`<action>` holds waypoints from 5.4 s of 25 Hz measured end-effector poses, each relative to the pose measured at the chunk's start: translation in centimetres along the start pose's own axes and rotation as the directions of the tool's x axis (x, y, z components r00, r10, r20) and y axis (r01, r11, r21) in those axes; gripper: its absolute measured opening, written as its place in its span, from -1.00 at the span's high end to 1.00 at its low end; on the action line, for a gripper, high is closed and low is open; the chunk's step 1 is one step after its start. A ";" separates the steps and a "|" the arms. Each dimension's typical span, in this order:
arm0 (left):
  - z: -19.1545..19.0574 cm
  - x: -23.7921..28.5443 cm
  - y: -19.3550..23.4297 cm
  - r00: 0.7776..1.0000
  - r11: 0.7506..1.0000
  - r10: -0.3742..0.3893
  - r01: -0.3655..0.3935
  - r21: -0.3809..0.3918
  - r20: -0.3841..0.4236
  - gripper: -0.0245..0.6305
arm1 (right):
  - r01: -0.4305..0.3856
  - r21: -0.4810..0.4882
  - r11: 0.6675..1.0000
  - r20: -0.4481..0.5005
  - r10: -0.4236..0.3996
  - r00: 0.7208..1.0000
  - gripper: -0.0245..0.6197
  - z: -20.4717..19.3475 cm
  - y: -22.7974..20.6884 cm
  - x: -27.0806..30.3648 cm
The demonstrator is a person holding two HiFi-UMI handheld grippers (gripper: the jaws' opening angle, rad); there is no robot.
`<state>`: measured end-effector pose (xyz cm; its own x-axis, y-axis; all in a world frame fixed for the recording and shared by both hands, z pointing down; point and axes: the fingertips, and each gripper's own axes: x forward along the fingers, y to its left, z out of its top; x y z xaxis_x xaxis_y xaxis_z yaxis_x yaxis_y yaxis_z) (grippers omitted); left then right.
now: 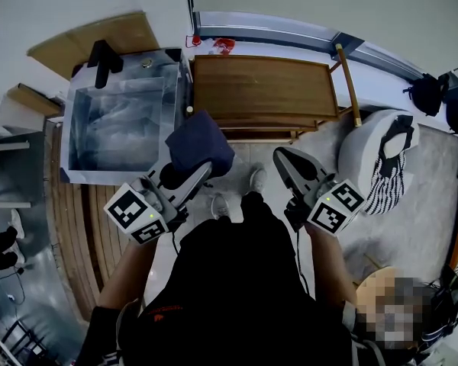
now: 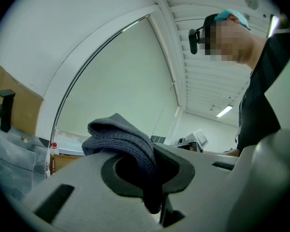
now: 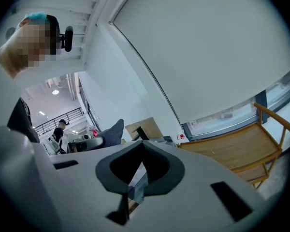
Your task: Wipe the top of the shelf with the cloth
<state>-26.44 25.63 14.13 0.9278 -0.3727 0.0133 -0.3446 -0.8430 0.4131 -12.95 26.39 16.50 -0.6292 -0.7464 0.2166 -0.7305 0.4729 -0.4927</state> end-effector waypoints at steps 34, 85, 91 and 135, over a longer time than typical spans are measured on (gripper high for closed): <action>6.3 22.3 11.3 0.975 0.975 0.221 -0.221 0.035 -0.004 0.78 | -0.160 0.051 0.986 -0.055 0.163 0.985 0.91 13.5 -22.8 4.3; -14.0 22.8 43.7 0.743 0.849 0.473 -0.528 0.019 -0.473 0.78 | 0.030 0.204 0.979 -0.305 0.034 0.952 0.91 4.3 -36.2 21.8; -16.6 22.3 45.6 0.678 0.821 0.507 -0.567 0.061 -0.532 0.78 | 0.055 0.234 0.971 -0.322 0.024 0.946 0.91 2.2 -37.4 21.8; -26.8 28.5 46.5 0.428 0.833 0.488 -0.488 0.260 -0.761 0.78 | 0.130 0.338 0.932 -0.319 -0.017 0.947 0.91 -1.7 -41.5 15.9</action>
<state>-12.24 -13.79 58.14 0.3381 -0.2759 0.8998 -0.7769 -0.6214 0.1014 6.98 -4.31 41.80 -0.6688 -0.5655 0.4825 -0.6730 0.1849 -0.7161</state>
